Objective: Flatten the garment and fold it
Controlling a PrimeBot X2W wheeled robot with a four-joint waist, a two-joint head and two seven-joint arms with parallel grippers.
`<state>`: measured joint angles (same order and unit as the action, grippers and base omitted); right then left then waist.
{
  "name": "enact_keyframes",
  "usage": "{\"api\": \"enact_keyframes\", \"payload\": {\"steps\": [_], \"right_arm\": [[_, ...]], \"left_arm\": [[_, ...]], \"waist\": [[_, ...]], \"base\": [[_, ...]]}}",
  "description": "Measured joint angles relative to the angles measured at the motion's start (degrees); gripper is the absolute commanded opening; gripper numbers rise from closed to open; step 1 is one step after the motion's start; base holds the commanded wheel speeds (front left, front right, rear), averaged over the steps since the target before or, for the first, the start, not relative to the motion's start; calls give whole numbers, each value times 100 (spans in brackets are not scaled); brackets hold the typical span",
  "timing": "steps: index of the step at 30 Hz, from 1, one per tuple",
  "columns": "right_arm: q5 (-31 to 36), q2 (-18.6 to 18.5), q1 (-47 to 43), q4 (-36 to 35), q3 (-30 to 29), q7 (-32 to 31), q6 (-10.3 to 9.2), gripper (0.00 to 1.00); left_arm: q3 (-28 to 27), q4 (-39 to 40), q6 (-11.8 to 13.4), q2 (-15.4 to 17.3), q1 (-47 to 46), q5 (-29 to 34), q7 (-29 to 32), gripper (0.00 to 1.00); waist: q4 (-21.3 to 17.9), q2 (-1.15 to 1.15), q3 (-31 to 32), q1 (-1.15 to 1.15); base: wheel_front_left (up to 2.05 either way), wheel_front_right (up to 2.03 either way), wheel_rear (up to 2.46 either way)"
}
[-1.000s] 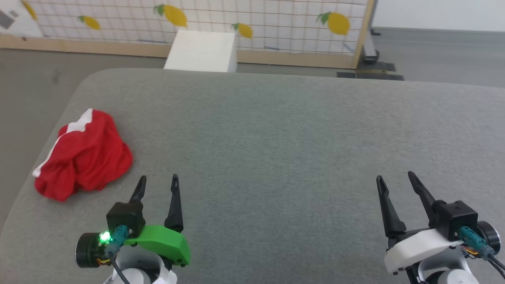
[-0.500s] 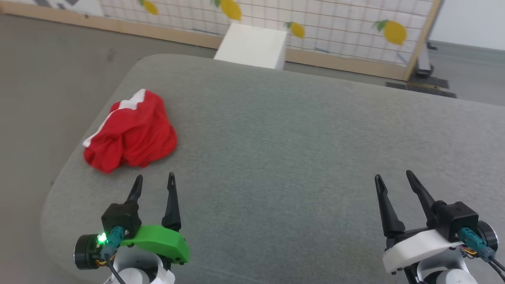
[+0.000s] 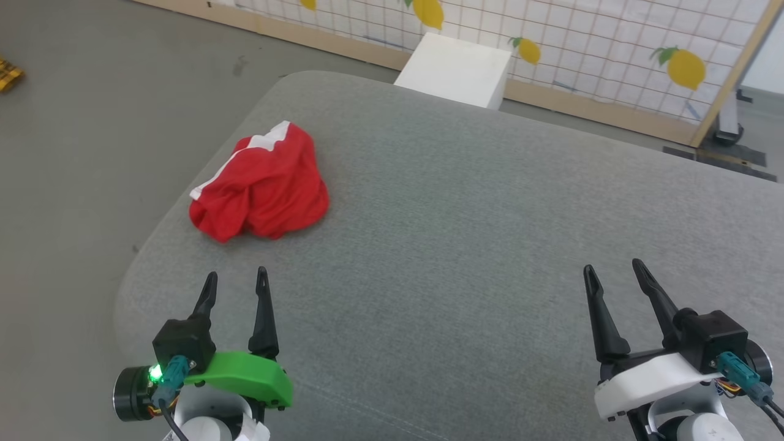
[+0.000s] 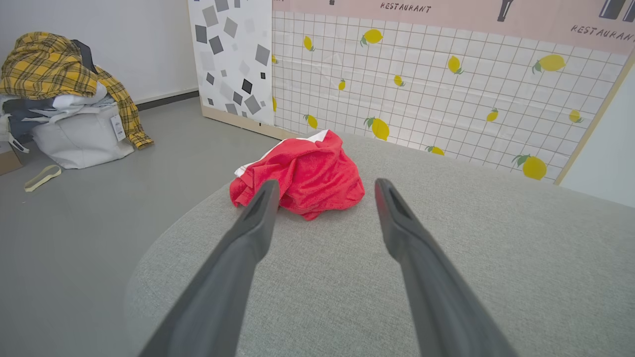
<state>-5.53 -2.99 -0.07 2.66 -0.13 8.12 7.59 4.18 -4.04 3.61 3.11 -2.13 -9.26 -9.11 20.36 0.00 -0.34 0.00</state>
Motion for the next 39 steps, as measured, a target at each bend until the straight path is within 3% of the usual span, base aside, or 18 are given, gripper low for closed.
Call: {"api": "enact_keyframes", "payload": {"steps": [39], "right_arm": [[-253,5,124,145,-12,389,0,100]], "left_arm": [[5,-133,250,-1,-1,-431,-447,100]], "waist": [[926,0,-176,0]], "base": [[0,0,0]]}}
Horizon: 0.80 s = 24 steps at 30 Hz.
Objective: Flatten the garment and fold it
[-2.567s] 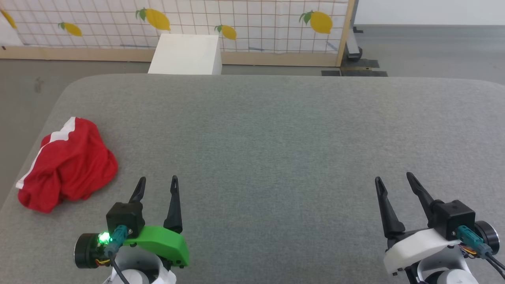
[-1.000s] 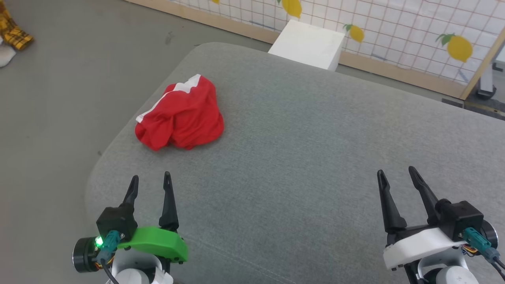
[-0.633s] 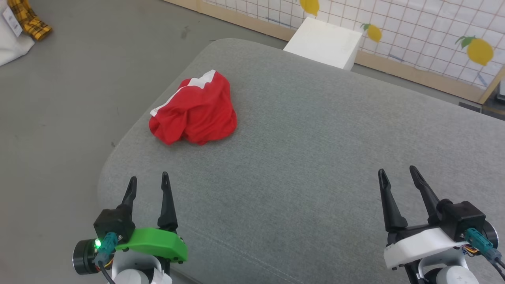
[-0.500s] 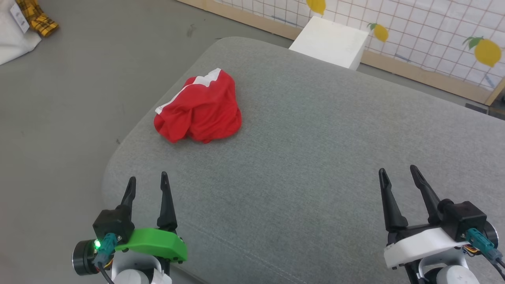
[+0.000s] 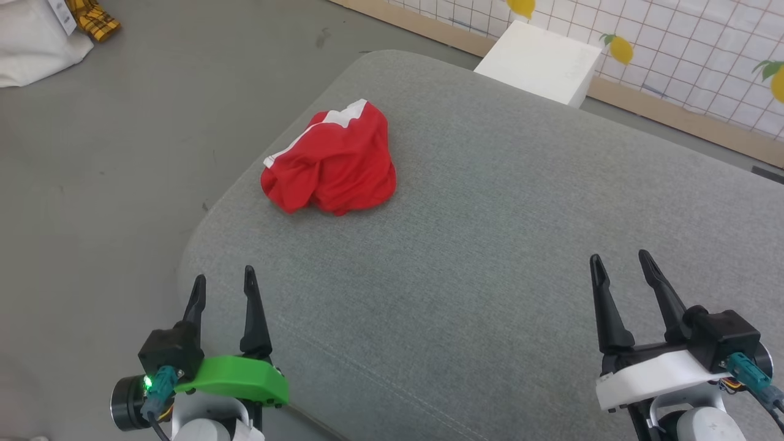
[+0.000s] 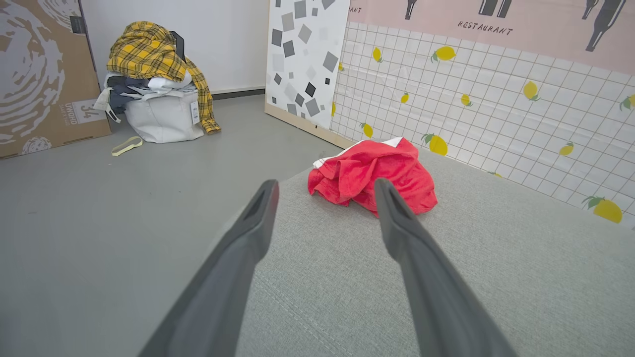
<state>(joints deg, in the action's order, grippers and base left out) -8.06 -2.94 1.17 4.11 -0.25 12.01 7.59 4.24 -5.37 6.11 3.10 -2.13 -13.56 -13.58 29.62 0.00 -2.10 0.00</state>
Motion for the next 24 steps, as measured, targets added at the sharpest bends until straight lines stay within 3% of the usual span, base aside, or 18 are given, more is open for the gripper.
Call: {"api": "enact_keyframes", "payload": {"steps": [17,24], "right_arm": [[-55,4,88,10,23,77,-1,100],[33,9,421,-237,153,-82,-1,100]], "left_arm": [[-5,-41,41,-3,-27,-261,-114,100],[-379,-234,-138,126,-833,-756,123,100]], "waist": [[74,0,-162,0],[-143,0,-535,0]], "base": [[0,0,0],[0,0,0]]}}
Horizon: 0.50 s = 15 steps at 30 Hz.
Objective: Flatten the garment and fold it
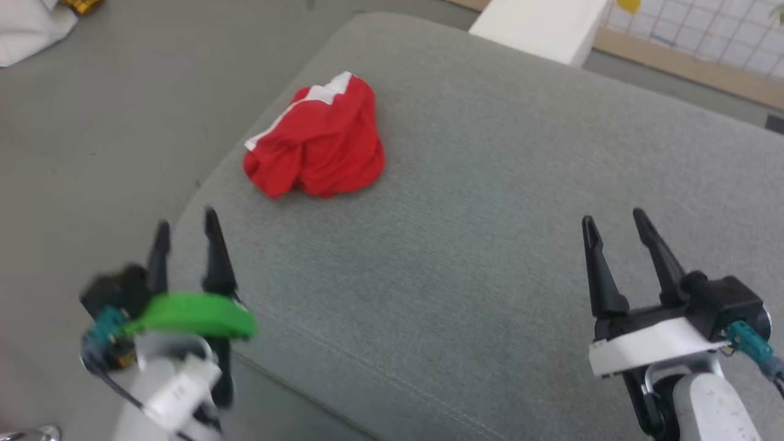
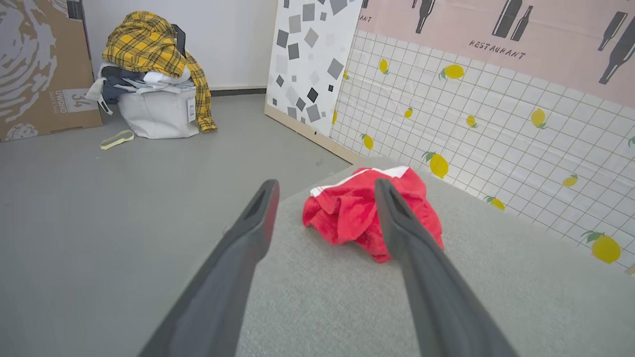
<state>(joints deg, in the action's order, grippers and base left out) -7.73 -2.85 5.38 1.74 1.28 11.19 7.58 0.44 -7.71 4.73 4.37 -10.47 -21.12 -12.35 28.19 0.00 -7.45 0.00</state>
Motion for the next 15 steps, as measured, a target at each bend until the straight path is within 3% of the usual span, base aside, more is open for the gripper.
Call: {"api": "enact_keyframes", "payload": {"steps": [8,15], "right_arm": [[58,3,435,-176,44,-11,0,100],[-154,5,932,-100,227,142,0,100]], "left_arm": [[-676,-425,-57,726,-1668,-705,1155,100],[-965,-857,3,1641,-2581,-1249,3080,100]], "waist": [[-559,0,-707,0],[-1297,0,-1362,1]], "base": [[0,0,0],[0,0,0]]}}
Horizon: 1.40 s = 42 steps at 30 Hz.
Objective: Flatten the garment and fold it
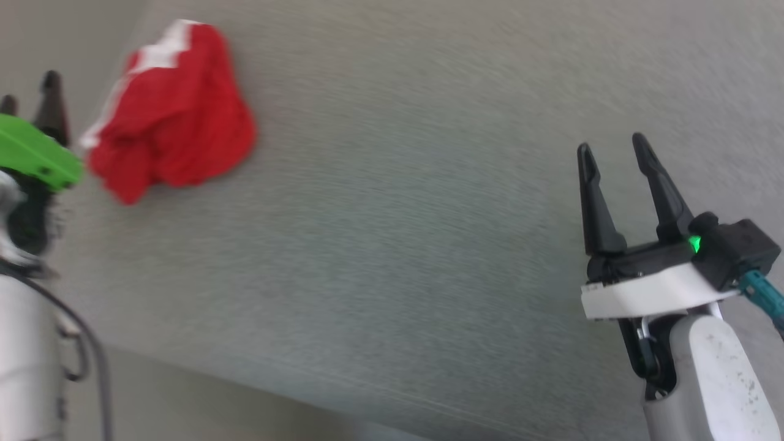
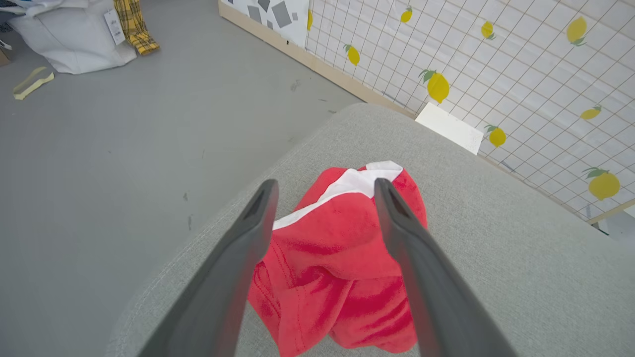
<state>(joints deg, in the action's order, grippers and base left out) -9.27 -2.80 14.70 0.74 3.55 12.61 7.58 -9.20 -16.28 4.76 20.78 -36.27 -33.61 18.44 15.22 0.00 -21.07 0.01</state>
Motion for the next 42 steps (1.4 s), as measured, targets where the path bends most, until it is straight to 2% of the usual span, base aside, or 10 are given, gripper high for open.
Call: {"api": "enact_keyframes", "payload": {"steps": [7,13,20,21,22,26,30,35,39,42], "right_arm": [[-211,-3,257,243,33,157,0,100],[-288,-5,326,361,48,204,0,100],[-294,-9,344,368,20,205,0,100],[-290,-10,344,385,12,205,0,100],[-288,-7,343,394,7,205,0,100],[-272,-10,303,445,-40,207,0,100],[-270,-9,89,509,-99,207,0,100],[-271,-9,-238,627,-200,207,0,100],[-272,-9,-500,680,-286,207,0,100],[-271,-9,-742,703,-347,207,0,100]], "left_arm": [[-264,-208,606,432,-234,-495,1913,100],[-309,-151,1128,644,-54,-475,2648,100],[-367,258,1462,905,262,-445,3160,100],[-355,379,1490,926,363,-414,3122,15],[-316,397,1451,925,404,-367,3019,0],[-192,412,1240,868,498,-27,2137,0],[-115,406,985,883,422,422,753,0],[125,354,452,824,-2,641,-702,0],[478,357,143,625,-313,746,-1370,0],[870,334,-68,307,-478,797,-1679,0]], "waist": [[-761,0,-613,0],[-1284,0,-1044,0],[-1653,-1,-1312,-1],[-1679,0,-1267,-1],[-1681,0,-1232,-1],[-1673,0,-1031,-1],[-1633,0,-692,-1],[-1530,0,-106,-1],[-1460,0,379,-2],[-1422,0,787,-2]], "base": [[0,0,0],[0,0,0],[0,0,0],[0,0,0],[0,0,0],[0,0,0],[0,0,0],[0,0,0],[0,0,0],[0,0,0]]}}
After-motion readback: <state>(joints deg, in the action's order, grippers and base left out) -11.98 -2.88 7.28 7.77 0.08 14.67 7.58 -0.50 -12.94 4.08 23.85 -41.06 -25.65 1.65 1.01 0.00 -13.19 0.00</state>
